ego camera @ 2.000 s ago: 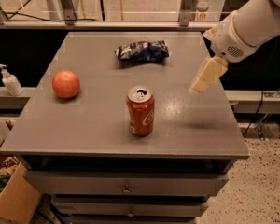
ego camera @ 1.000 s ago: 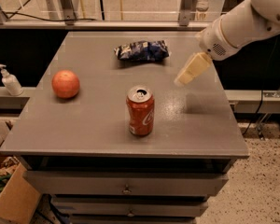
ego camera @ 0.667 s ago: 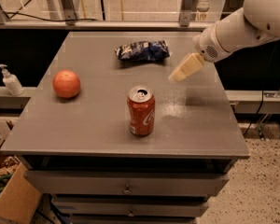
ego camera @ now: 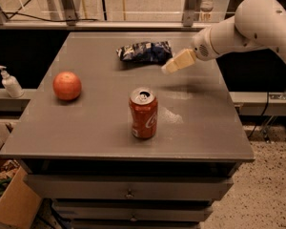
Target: Move blue chip bag near coke can
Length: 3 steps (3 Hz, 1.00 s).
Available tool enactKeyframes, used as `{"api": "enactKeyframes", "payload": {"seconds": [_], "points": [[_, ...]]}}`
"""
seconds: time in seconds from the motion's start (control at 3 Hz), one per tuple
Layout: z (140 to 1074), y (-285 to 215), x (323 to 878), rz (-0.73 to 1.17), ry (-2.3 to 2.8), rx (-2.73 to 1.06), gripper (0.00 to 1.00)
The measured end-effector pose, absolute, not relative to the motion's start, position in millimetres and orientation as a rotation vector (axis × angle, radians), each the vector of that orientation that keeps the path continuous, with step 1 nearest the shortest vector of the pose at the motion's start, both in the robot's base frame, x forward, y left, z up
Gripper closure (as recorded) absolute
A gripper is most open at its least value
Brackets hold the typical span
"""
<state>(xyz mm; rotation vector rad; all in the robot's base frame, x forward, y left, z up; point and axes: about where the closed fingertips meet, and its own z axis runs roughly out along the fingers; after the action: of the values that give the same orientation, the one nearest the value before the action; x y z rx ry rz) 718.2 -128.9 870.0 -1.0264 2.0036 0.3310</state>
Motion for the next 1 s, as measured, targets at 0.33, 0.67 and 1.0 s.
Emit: {"api": "enactKeyframes", "payload": {"seconds": [0.33, 0.67, 1.0], "points": [[867, -112, 744, 0.316, 1.972, -0.958, 0.0], [861, -93, 766, 0.266, 1.958, -0.916, 0.0], [849, -77, 785, 0.239, 1.971, -0.891, 0.0]]}}
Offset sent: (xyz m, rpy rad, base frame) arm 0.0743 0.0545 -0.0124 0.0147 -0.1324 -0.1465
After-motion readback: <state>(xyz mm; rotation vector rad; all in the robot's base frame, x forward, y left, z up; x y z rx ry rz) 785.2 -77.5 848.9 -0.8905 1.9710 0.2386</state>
